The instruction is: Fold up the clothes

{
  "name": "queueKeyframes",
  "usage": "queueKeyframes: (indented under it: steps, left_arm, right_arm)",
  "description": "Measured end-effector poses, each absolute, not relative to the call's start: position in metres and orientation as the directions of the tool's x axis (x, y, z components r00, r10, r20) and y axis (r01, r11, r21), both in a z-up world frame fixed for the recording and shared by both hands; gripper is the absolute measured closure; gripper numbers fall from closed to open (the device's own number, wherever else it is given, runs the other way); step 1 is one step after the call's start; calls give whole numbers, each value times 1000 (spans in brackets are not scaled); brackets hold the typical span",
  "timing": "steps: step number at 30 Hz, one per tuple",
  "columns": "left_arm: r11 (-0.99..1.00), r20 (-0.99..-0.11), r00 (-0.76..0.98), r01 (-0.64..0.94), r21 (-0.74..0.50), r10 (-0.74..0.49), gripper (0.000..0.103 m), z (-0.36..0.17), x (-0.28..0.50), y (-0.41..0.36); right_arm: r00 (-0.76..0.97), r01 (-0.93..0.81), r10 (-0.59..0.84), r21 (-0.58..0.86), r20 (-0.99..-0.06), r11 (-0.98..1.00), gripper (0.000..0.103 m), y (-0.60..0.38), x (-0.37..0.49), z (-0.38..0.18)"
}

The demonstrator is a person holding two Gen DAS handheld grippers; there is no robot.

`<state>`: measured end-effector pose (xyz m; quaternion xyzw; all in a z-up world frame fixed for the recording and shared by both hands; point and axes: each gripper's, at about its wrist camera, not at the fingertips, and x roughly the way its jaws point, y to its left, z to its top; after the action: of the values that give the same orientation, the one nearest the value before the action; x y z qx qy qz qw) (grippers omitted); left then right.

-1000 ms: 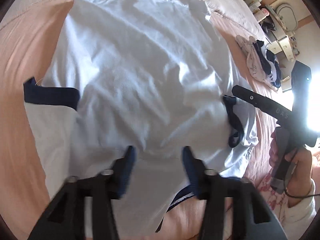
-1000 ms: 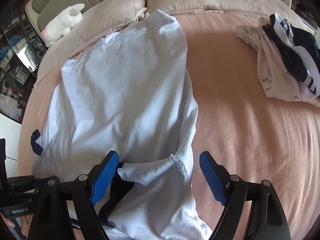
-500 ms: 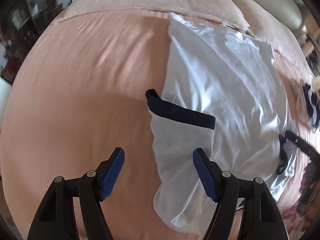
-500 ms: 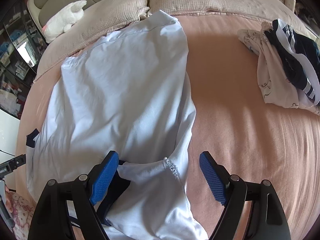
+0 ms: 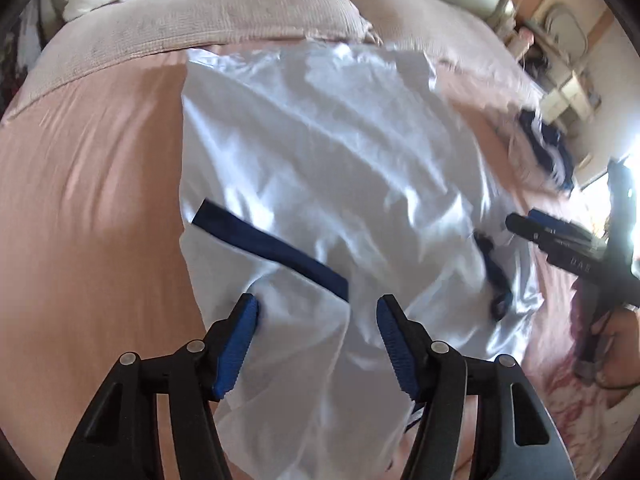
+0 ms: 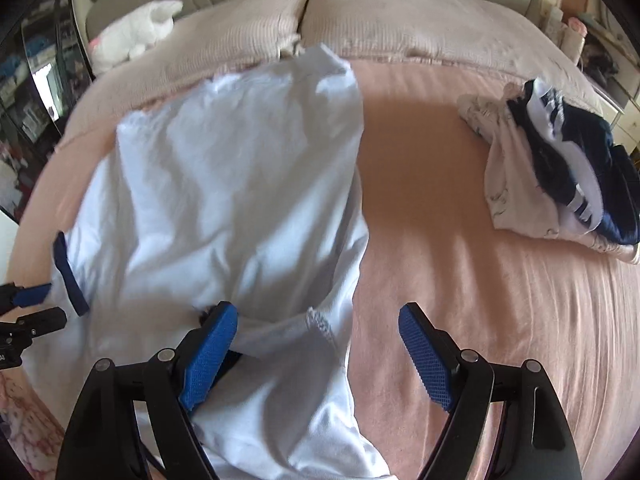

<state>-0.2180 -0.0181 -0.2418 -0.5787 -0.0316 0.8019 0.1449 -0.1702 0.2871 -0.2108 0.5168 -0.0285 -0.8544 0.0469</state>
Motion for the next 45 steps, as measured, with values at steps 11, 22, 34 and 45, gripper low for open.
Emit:
queueKeyframes:
  steps: [11,22,34,45]
  left_arm:
    - [-903,-889,-227,-267,-335,397,43,-246,-216,-6]
    - [-882,-938,-181,-430,-194,295,40,-220,-195,35]
    - [-453,-989,8,-888,-76,150,40,-231,-104,29]
    - [-428,-1000,14,-904,-10,-8,72,-294,-106,40]
  right_arm:
    - [-416,134,-87,34,-905,-990,20,278,-171,-216]
    - [-337,326,-108,-8,-935,-945,17,255,-170,-213]
    - [-195,870,-126,-112,-973,-480,16,212,-97,-238]
    - [-220,869,-157,-120,-963,-481,25,205,-106,-274]
